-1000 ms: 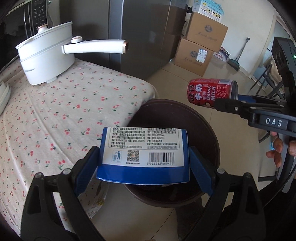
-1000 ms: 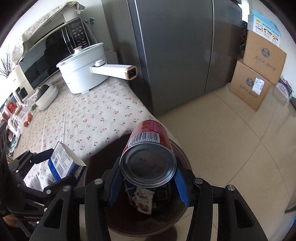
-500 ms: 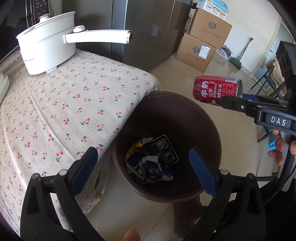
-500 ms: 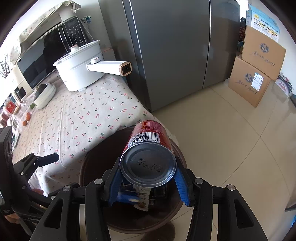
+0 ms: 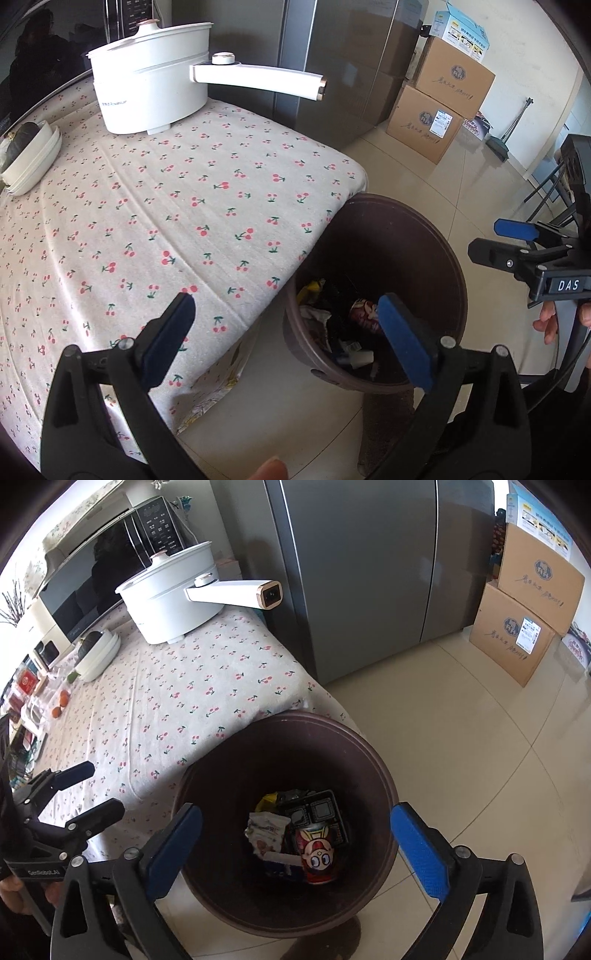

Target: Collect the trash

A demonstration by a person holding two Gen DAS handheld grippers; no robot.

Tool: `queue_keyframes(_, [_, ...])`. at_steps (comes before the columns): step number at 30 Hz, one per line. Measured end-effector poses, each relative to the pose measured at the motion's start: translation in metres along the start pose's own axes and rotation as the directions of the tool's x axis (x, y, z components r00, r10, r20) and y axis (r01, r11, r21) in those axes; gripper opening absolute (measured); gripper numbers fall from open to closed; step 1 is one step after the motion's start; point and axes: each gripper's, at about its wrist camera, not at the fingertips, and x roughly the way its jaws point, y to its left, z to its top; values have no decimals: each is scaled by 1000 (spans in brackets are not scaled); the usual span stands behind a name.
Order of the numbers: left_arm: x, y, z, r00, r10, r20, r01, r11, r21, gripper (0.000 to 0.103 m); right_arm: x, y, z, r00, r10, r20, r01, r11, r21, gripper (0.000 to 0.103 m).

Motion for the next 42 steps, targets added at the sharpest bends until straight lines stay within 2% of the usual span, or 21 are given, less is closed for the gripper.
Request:
queue_keyframes(8, [-16,14,-3,997,68,32,-68,998,-14,99,3,14,0,1000,-25,-9,24,999,-44,103])
queue_keyframes(16, [-40,33,-9,985,166,54,-163,984,-66,99,-10,42,9,997,-47,55,51,995,-81,103])
queue_keyframes(19, [-63,41,-13,963,247,105,-236,966,-106,99,-31,62,12,987,-53,155,72,990,-120,103])
queue_keyframes(23, [-95,54,-23,913,371,172,-343,923,-174,99,-64,93,10,951,-25,309,77,984,-158,103])
queue_keyframes(27, [-116,70,-34,882,429,195,-377,891,-253,99,-84,126,5,912,19,410,66,979,-192,103])
queue_keyframes(31, [-130,82,-43,871,439,220,-368,880,-301,99,-94,156,0,870,47,491,76,971,-227,103])
queue_keyframes(34, [-135,91,-48,867,440,234,-360,877,-317,99,-92,174,0,853,44,519,102,963,-250,103])
queue_keyframes(42, [-142,105,-52,855,458,244,-365,865,-344,99,-76,196,6,870,60,489,86,959,-272,103])
